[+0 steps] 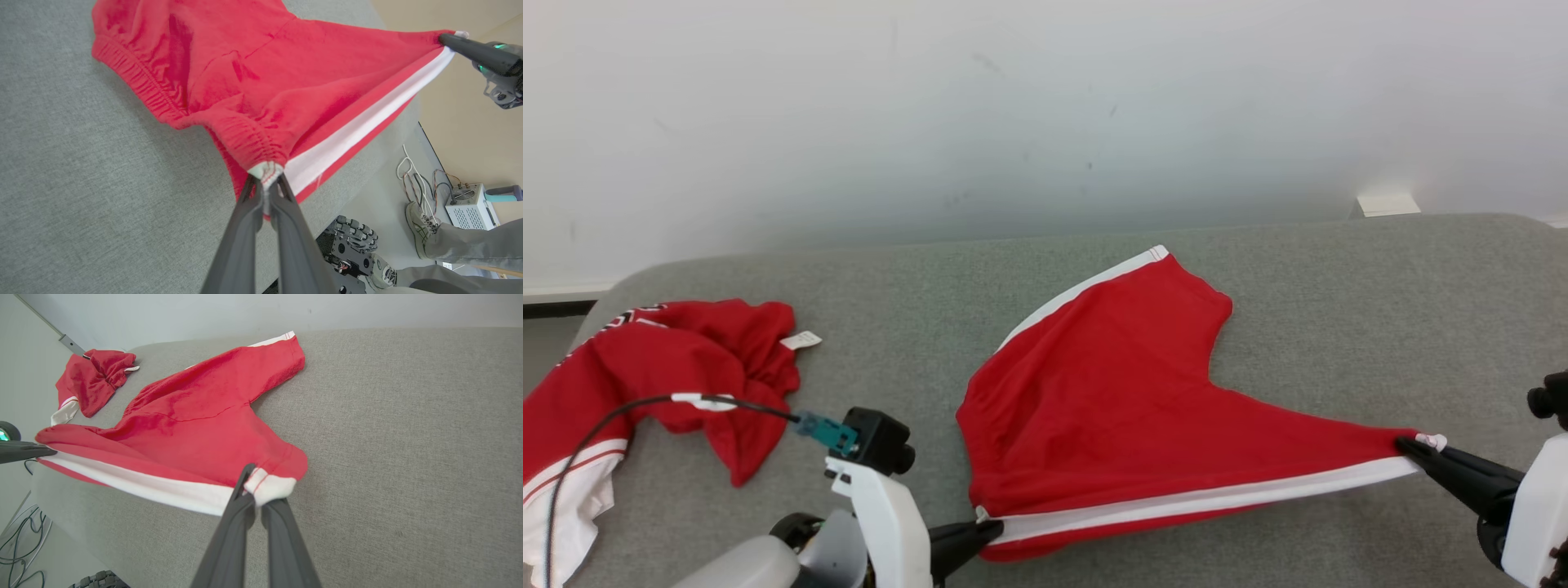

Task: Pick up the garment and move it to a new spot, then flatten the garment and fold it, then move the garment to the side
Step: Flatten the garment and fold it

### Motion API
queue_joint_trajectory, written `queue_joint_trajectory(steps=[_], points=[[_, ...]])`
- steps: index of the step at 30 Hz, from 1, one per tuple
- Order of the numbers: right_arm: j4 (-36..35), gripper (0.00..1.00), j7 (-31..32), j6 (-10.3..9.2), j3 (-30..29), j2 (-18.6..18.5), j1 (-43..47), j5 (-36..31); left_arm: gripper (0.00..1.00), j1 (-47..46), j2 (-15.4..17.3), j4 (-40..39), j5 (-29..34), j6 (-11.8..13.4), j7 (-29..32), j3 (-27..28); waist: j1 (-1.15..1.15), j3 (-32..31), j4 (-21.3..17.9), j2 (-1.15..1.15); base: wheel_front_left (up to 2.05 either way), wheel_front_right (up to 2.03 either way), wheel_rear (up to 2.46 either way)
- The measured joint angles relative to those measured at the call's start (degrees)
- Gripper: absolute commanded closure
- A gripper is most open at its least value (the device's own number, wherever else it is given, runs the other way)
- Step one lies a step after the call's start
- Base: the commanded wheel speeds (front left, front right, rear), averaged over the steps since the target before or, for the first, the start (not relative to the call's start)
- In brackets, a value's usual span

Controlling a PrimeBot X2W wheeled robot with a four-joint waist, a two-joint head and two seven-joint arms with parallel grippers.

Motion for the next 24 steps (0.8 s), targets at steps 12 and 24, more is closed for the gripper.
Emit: queue_joint_trajectory(steps=[12,24], points=[[1.20,1.00,16.56,0.00,-7.59,3.00,-9.66,-4.11,1.00,-11.16,0.21,-1.47,-11.77,1.33,14.33,5.92,0.01,5.62,2.72,0.00,0.00,0.00,0.00],[21.56,1.00,28.76,-0.02,-10.85,17.47,-31.47,-12.00,1.00,-26.87,-7.76,13.68,-13.97,-1.34,23.06,6.55,0.03,16.46,7.57,0.00,0.00,0.00,0.00]])
